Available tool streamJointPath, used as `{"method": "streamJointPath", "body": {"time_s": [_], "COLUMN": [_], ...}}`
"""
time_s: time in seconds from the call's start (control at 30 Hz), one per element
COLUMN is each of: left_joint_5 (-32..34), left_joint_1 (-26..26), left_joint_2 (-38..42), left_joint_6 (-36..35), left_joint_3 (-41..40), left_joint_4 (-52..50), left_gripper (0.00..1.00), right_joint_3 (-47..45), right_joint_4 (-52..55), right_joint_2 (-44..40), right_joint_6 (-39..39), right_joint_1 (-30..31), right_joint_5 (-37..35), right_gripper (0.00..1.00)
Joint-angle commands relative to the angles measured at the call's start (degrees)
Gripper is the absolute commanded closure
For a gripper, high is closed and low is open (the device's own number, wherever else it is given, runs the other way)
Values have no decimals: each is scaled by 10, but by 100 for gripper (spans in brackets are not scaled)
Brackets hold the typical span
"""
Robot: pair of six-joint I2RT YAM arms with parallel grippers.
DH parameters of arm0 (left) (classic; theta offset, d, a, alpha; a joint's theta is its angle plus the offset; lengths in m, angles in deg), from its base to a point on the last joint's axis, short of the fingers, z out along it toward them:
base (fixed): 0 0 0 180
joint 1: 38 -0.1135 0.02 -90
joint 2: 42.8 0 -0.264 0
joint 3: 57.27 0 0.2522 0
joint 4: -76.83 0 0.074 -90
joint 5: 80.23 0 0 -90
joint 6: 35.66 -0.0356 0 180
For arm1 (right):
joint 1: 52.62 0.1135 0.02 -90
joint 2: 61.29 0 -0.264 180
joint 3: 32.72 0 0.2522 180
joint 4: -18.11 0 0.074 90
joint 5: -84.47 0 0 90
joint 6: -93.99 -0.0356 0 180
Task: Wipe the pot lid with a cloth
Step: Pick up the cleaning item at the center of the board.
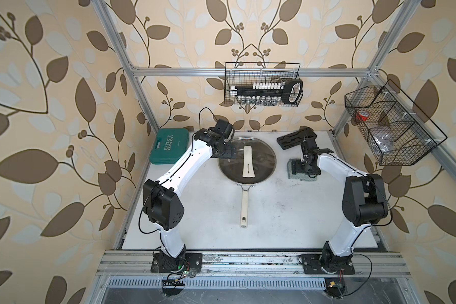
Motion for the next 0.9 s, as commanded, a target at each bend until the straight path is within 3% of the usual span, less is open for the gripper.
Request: {"method": "streamJointPath", "body": {"time_s": [0.0,0.43,0.7,0.87], "left_joint_5": [-12,-40,-40,-35], "left_joint_1": [3,30,56,68], "left_joint_2": [-7,-41,-122,-173], "left_joint_6": [33,118,127,132], "left_joint_3": [19,52,174,231], "left_joint_4": [-30,13,-25,-45], "left_gripper": [1,1,1,1], "right_joint_3": [15,-24,-4,11], "right_joint_4": [46,-4,-16,-15], "right_joint_2": [23,43,73,92], "right_joint_6": [-14,-20,-25,-29], "right_joint_1": [1,-8,-16,-17], "right_joint_5": [19,20,25,34], "right_gripper": [11,13,15,21]}}
